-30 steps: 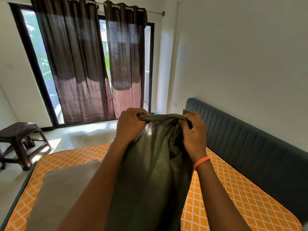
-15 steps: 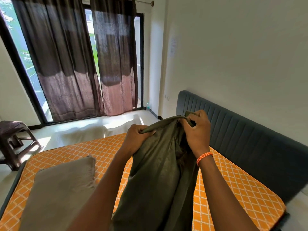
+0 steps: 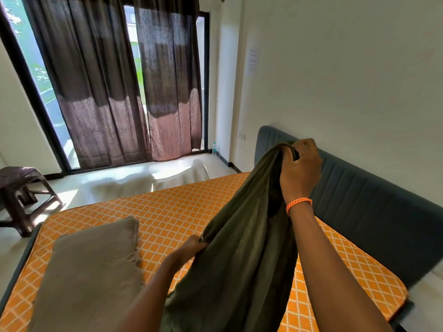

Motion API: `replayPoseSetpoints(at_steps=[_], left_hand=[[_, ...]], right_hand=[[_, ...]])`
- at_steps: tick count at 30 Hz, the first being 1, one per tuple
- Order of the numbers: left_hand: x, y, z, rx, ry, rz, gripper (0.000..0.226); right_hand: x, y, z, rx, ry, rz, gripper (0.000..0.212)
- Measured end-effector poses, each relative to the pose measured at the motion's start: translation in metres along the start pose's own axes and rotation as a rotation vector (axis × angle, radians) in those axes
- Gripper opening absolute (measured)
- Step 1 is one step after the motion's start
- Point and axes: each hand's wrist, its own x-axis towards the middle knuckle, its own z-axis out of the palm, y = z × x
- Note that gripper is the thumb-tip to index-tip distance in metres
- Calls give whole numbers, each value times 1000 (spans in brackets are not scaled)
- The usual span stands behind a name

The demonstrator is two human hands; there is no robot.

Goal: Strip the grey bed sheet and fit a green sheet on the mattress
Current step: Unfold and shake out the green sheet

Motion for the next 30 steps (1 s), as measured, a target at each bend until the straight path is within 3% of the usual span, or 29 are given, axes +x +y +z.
replayPoseSetpoints(at_steps=[3, 6, 10, 15, 23, 26, 30], left_hand=[[4, -37, 19, 101, 74, -137, 41], [10, -31, 4, 123, 275, -91, 26], [1, 37, -32, -7, 463, 117, 27], [-24, 138, -84, -48, 649, 424, 10], [-75, 255, -147, 136, 930, 751, 5], [-88, 291, -171, 212, 918, 855, 14], [-101, 334, -192, 288, 788, 922, 24]], right_hand=[[-1, 9, 1, -63, 5, 42, 14], [-2, 26, 3, -118, -1, 211, 21], [-3, 58, -1, -178, 16, 369, 31], [9, 69, -11, -158, 9, 469, 40], [40, 33, -7, -36, 62, 410, 47], [59, 18, -2, 4, 124, 380, 50], [90, -12, 3, 78, 182, 366, 38]])
